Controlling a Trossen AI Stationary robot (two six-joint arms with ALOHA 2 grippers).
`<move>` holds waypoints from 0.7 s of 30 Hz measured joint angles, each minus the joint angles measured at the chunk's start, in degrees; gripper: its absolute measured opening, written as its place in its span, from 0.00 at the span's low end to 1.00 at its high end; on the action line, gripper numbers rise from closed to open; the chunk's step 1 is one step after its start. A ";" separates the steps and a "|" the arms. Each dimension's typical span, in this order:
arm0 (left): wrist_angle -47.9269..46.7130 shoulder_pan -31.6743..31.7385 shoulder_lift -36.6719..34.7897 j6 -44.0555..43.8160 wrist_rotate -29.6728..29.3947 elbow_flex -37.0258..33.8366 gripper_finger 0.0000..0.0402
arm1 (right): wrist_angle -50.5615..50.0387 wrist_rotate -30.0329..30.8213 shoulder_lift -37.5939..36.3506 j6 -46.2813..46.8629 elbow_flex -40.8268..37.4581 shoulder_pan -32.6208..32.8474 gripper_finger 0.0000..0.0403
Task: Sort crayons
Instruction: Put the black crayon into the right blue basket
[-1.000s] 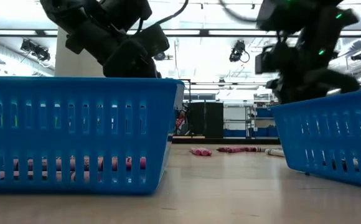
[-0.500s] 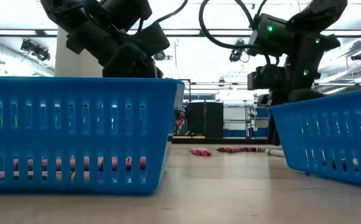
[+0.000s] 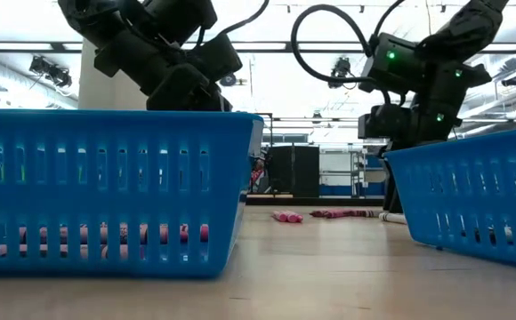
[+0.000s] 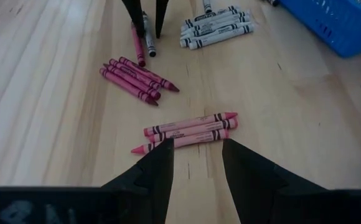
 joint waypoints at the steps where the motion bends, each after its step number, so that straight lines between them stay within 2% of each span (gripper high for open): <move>1: 0.00 0.00 0.00 -0.16 0.02 0.00 0.37 | -0.05 -0.71 0.01 0.63 0.00 -0.06 0.25; 6: -0.75 -0.53 0.00 -2.79 0.01 0.00 0.37 | -1.38 -5.78 0.05 3.98 -0.02 -1.10 0.15; 11: -4.36 -2.58 -1.16 -3.92 0.12 0.00 0.37 | -2.12 -5.24 0.05 5.13 0.03 -1.25 0.07; 14: -7.66 -4.10 -4.20 -5.74 -0.11 0.02 0.37 | -3.10 -4.81 0.13 5.16 0.86 -1.18 0.06; 21: -12.25 -8.29 -11.11 -8.29 -5.55 0.07 0.37 | -10.04 -4.64 0.42 3.66 5.92 -0.78 0.09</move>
